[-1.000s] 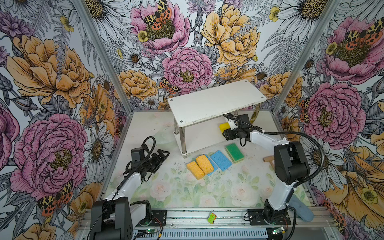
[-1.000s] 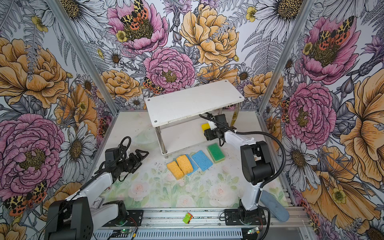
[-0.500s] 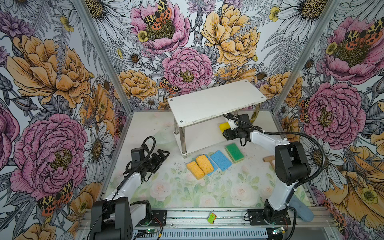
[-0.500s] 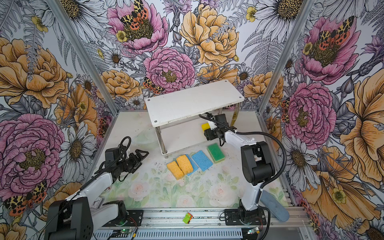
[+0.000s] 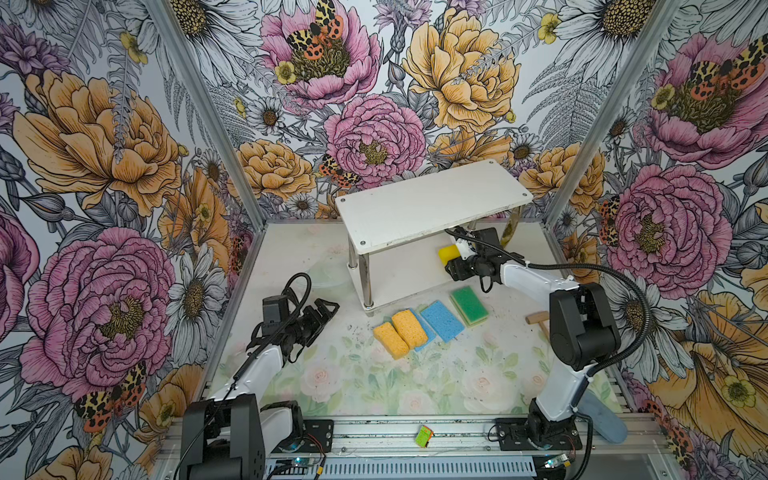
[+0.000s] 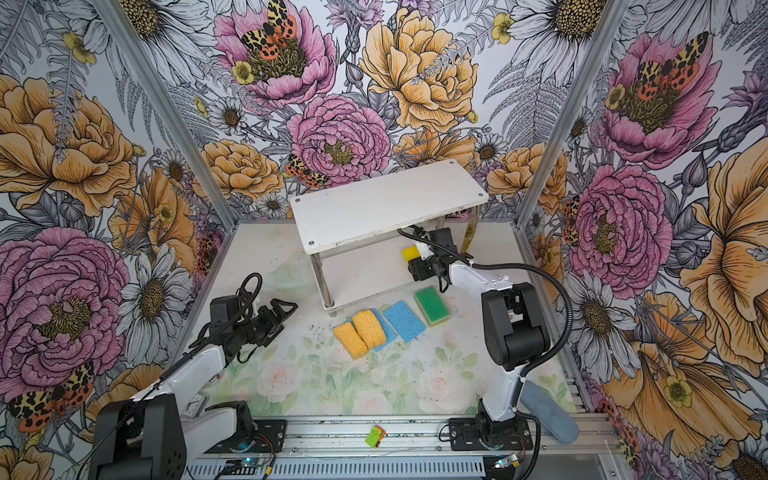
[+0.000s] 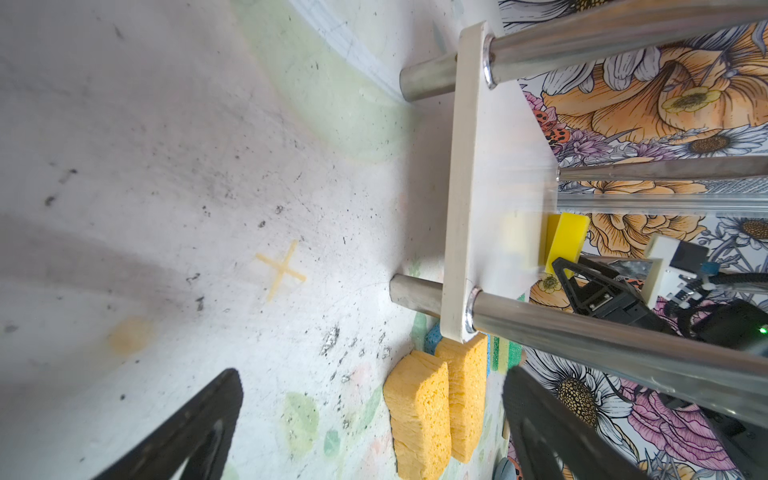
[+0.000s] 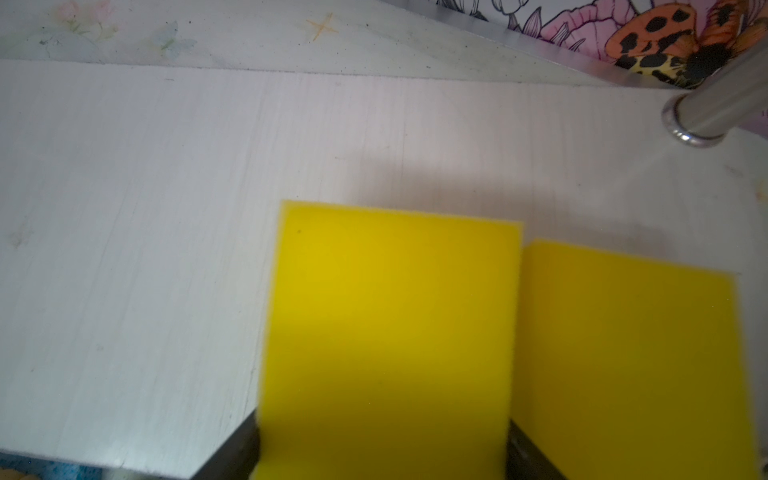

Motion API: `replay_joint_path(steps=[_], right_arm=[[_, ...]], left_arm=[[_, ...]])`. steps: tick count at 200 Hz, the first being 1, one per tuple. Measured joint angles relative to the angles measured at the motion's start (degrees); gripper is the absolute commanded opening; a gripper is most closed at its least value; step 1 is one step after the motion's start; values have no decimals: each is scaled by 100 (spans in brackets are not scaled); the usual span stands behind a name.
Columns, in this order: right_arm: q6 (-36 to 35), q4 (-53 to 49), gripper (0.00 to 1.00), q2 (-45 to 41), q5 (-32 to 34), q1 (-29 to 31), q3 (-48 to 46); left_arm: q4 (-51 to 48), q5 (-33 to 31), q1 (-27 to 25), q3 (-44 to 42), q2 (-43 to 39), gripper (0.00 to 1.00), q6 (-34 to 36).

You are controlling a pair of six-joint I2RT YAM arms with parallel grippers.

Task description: Place and organize the cleaning sponges onto the shelf

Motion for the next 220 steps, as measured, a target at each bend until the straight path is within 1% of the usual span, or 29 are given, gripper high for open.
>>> replay_joint_path(steps=[102,220], right_arm=[[20,-2,72,17,-2,0,0],[17,0,76,17,-2,0,0]], left_arm=[[0,0,0,0,0,99,0],[0,0,0,0,-31,99,0]])
